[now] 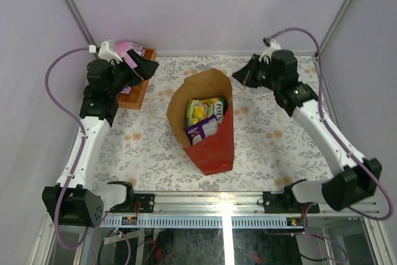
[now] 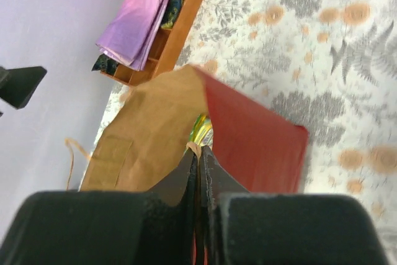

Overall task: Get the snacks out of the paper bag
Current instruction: Adjust the paper bag at the center of the board.

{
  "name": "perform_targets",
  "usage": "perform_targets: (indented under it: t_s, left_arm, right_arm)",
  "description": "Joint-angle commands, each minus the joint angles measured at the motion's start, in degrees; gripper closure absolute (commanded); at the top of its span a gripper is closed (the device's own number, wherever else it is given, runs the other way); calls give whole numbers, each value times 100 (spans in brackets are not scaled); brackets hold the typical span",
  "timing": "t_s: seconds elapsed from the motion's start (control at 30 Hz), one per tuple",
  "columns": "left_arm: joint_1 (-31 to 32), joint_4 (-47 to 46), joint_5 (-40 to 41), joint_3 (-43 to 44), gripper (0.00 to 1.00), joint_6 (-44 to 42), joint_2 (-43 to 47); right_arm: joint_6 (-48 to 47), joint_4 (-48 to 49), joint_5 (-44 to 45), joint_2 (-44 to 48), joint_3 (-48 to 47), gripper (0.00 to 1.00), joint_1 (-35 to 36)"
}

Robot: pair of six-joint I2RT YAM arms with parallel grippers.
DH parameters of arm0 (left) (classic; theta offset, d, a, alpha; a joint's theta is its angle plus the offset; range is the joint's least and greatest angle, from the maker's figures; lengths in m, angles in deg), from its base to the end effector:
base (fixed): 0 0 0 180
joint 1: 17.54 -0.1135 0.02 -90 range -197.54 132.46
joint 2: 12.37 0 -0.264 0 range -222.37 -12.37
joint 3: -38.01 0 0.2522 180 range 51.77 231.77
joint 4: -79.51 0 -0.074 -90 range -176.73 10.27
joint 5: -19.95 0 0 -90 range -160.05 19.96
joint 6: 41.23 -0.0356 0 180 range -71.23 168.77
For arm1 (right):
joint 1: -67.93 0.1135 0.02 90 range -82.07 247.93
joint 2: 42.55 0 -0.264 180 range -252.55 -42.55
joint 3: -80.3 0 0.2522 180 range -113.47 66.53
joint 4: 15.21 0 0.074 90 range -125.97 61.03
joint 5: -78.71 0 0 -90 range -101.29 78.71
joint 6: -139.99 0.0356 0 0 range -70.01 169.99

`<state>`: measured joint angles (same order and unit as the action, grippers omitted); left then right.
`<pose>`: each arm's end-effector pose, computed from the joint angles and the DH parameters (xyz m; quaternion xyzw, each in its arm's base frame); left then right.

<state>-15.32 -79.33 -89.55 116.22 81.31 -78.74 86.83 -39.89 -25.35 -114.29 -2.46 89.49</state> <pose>0.2665 -0.0222 0.3897 -0.0906 0.7537 -0.3138 0.5703 0.2668 0.1147 0.3868 0.0288 0.7834 0.3832 0.4885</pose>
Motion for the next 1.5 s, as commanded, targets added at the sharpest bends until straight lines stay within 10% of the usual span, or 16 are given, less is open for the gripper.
perform_targets:
  t_s: [0.0, 0.47, 0.63, 0.97, 1.3, 1.47]
  left_arm:
    - [23, -38, 150, 58, 0, -115, 168]
    - [22, -107, 154, 63, 0, -81, -287]
    - [41, -116, -97, 110, 0, -94, -550]
    - [733, -150, 48, 262, 0, -61, -782]
    - [1605, -64, 714, 213, 0, -116, -754]
    - [1809, -480, 946, -632, 0, 78, -522]
  right_arm:
    - [-1072, 475, -254, -923, -1710, 100, -164]
    - [-2255, -1343, -1997, -4901, -7934, 100, -1410]
    - [-2522, -1219, -2318, -4606, -7446, 100, -1576]
    - [-2532, 107, -2539, -2316, -3335, 100, -279]
    - [-2233, 82, -2465, -2603, -3345, 98, 405]
    - [-2531, -211, -2145, -2576, -2912, 43, 409]
